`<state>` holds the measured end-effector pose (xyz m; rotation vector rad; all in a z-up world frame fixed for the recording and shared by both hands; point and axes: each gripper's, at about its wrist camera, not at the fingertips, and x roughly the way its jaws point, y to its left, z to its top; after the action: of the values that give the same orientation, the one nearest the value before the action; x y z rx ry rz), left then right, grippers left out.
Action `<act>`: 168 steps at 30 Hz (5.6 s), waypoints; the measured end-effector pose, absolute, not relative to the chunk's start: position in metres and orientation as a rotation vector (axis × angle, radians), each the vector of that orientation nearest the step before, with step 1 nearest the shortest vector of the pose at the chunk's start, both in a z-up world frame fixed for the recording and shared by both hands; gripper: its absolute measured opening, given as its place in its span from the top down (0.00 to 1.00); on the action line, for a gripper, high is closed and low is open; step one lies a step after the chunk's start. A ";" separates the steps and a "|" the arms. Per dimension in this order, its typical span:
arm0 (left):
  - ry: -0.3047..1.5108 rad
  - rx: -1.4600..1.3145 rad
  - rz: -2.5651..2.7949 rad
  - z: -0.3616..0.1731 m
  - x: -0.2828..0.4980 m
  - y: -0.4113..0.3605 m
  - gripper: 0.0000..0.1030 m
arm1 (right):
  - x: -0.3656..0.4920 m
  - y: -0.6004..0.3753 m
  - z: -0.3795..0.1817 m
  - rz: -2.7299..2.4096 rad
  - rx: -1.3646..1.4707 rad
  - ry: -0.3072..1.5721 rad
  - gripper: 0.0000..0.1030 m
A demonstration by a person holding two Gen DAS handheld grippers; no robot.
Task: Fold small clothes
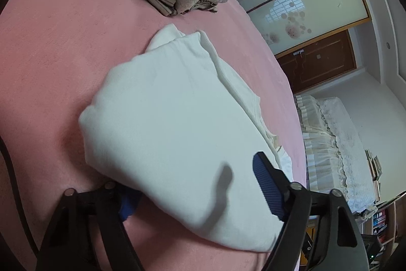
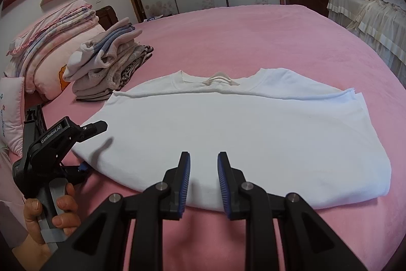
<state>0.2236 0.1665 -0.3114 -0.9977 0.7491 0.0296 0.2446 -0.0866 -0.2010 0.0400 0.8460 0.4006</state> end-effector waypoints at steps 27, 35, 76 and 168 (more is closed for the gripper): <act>0.654 -0.667 -0.006 -0.226 0.223 0.128 0.86 | 0.347 -0.055 -0.255 0.367 0.085 0.975 0.97; 0.611 -0.608 -0.083 -0.190 0.225 0.093 0.86 | 0.331 -0.054 -0.238 0.414 0.059 0.932 0.97; 0.877 -0.269 -0.213 -0.237 0.266 -0.178 0.80 | 0.319 -0.313 -0.207 0.348 0.340 0.959 0.96; 1.051 -0.185 -0.109 -0.267 0.410 -0.066 0.43 | 0.401 -0.304 -0.247 0.252 0.190 1.043 1.00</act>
<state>0.4097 -0.0661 -0.2672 -0.1847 1.0508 -0.1086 0.4011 -0.3043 -0.2467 0.1903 1.0430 0.2518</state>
